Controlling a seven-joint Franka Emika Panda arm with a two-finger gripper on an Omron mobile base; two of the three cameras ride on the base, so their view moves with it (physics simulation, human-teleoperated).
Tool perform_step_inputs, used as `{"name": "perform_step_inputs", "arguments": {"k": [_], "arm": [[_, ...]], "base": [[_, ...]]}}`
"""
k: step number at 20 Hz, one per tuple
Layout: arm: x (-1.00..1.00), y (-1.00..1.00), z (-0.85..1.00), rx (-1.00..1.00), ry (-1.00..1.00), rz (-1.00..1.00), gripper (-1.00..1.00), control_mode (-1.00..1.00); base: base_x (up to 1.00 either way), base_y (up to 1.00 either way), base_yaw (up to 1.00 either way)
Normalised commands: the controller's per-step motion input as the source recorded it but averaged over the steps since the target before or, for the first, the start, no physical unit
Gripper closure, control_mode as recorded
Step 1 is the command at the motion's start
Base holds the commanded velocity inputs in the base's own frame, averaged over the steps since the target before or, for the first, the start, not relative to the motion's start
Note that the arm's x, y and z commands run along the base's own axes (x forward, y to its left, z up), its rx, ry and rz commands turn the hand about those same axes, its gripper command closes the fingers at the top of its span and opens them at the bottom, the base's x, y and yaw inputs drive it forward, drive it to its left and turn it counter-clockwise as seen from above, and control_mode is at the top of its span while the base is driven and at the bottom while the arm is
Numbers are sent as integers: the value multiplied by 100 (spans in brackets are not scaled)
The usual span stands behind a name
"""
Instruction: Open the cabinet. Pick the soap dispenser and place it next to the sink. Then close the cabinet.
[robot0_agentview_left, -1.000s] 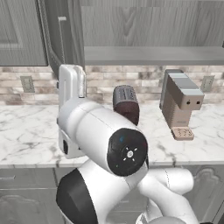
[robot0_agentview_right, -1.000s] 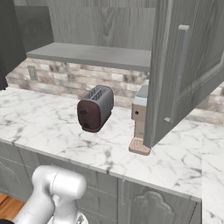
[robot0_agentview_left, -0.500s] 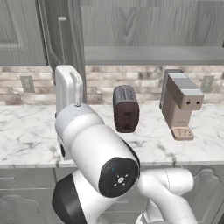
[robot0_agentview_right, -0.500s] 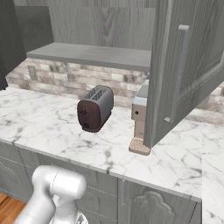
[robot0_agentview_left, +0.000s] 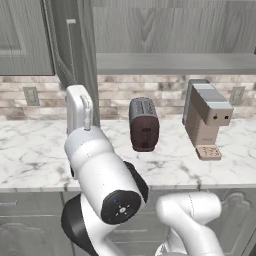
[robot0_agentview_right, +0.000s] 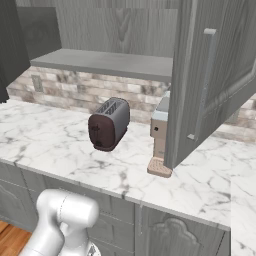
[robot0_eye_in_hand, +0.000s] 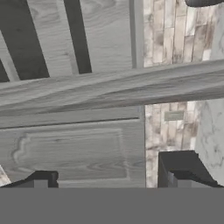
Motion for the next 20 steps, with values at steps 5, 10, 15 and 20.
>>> {"name": "perform_step_inputs", "arguments": {"k": [5, 10, 15, 20], "arm": [[11, 15, -3, 2, -1, -17, -100, -100], [4, 19, -1, 3, -1, -26, -100, -100], [0, 22, 0, 13, 0, -33, -100, -100], [-1, 1, -3, 19, -1, -24, -100, -100]], "base": [[0, 0, 0], [0, 0, 0], [0, 0, 0], [0, 0, 0]]}}
